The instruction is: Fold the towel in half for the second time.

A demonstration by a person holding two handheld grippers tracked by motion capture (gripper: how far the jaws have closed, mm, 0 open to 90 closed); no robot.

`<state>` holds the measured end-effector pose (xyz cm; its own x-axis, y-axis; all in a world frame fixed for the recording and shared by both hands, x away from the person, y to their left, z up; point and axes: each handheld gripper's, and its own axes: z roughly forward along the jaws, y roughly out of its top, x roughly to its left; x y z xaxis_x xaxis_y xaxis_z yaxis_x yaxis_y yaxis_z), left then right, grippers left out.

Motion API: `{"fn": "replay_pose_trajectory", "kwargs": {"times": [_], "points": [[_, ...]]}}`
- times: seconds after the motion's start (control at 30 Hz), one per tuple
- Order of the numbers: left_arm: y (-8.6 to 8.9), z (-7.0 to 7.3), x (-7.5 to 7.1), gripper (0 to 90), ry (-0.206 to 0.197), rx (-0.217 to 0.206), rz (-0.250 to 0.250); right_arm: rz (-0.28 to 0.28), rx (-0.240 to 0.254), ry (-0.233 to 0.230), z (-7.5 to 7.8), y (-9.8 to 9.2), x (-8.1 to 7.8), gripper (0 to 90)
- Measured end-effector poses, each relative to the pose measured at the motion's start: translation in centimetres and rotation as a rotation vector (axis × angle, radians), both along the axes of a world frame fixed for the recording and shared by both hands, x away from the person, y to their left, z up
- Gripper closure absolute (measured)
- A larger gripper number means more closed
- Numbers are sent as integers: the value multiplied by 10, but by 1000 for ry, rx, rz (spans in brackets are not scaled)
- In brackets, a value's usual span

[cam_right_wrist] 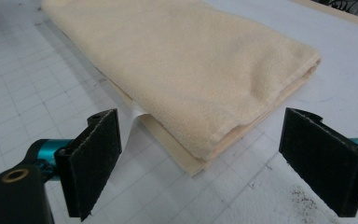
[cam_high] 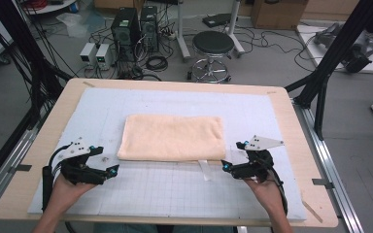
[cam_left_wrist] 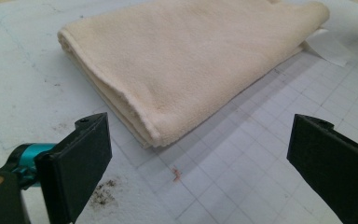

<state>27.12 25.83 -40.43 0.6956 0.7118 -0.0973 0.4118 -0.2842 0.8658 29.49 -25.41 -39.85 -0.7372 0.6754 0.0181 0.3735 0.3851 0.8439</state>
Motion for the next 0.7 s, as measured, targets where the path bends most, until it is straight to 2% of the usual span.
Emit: {"fn": "replay_pose_trajectory", "kwargs": {"times": [0.7], "points": [[12, -1, -21, 68, -10, -6, 11, -26, 9, -22, 1, -16, -26, 119]]}}
